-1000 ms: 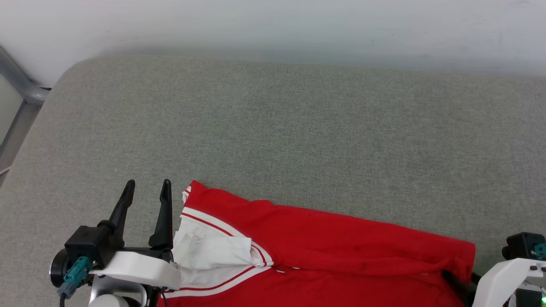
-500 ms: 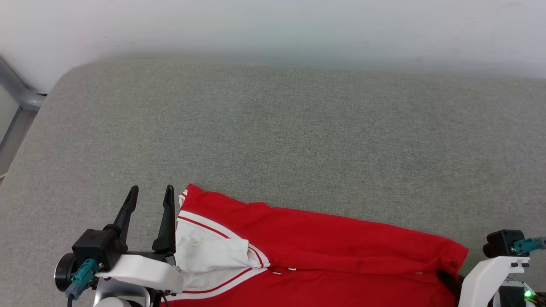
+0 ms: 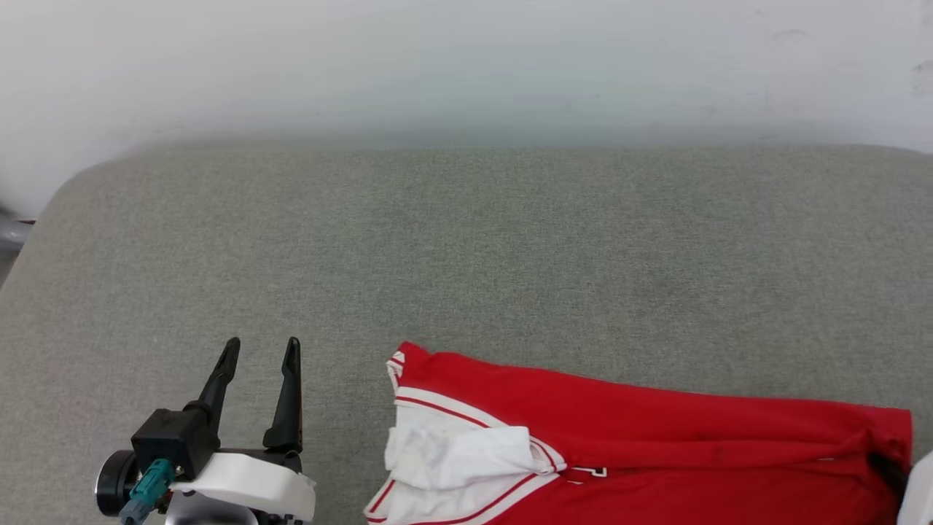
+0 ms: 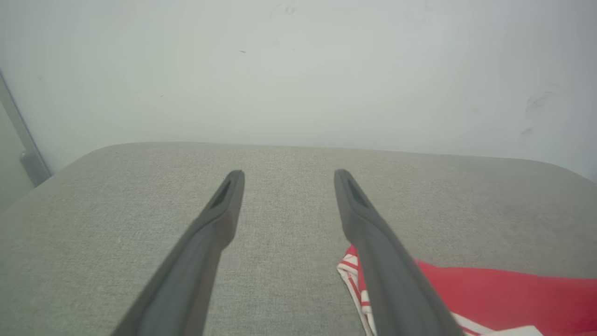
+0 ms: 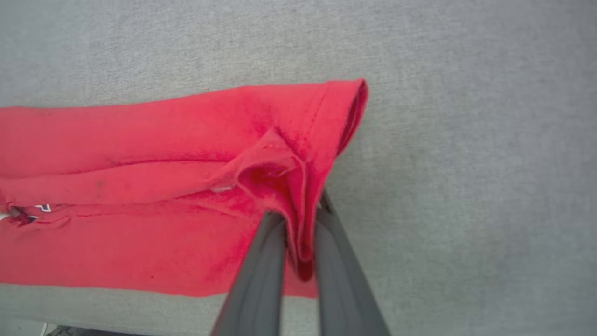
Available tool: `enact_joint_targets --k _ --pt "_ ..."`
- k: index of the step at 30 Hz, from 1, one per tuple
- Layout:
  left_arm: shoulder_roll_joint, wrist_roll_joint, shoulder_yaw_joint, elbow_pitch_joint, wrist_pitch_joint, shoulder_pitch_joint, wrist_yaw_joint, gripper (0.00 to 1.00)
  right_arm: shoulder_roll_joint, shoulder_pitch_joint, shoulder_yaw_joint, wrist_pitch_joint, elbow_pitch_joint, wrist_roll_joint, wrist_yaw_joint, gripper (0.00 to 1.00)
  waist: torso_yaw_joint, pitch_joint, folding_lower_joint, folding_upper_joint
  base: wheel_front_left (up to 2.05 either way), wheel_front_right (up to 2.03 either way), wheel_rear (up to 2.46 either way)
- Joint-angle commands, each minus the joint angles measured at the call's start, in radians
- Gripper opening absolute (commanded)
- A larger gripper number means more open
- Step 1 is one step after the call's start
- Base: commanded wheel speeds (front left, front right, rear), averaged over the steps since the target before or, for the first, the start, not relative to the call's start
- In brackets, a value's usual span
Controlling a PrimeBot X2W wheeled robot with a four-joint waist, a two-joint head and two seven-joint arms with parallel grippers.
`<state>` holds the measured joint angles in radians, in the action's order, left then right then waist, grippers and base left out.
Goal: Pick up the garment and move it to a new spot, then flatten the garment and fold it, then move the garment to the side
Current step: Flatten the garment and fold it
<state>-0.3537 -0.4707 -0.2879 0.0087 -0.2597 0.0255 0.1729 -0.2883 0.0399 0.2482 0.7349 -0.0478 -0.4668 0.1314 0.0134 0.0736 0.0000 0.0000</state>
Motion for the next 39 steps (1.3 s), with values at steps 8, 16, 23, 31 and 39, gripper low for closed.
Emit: enact_joint_targets --k 8,16,23,31,39 --pt "0.000 -0.006 -0.007 0.005 0.000 -0.020 0.009 1.00 0.090 -0.028 0.085 0.090 0.024 -0.181 -0.001 0.00 -0.033 -0.032 0.0000 0.0000 0.00 0.00 0.00" --pt "0.002 -0.004 -0.023 0.006 0.011 -0.005 0.005 1.00 0.230 -0.062 0.056 0.260 0.038 -0.645 -0.001 0.00 -0.021 -0.040 0.0000 0.0000 0.00 0.00 0.00" --pt "0.004 -0.002 -0.040 0.007 0.017 0.018 -0.005 1.00 0.240 -0.060 -0.138 0.226 -0.008 -0.934 -0.001 0.00 0.033 -0.030 0.0000 0.0000 0.00 0.00 0.00" --pt "0.023 0.000 -0.058 0.019 0.012 0.065 -0.021 1.00 0.239 -0.102 -0.377 0.092 -0.041 -1.027 -0.001 0.00 0.113 0.022 0.0000 0.0000 0.00 0.00 0.00" --pt "0.046 -0.001 -0.054 0.041 0.001 0.108 -0.039 1.00 0.239 -0.186 -0.499 -0.062 -0.128 -0.955 -0.001 0.00 0.159 0.093 0.0000 0.0000 0.00 0.00 0.00"
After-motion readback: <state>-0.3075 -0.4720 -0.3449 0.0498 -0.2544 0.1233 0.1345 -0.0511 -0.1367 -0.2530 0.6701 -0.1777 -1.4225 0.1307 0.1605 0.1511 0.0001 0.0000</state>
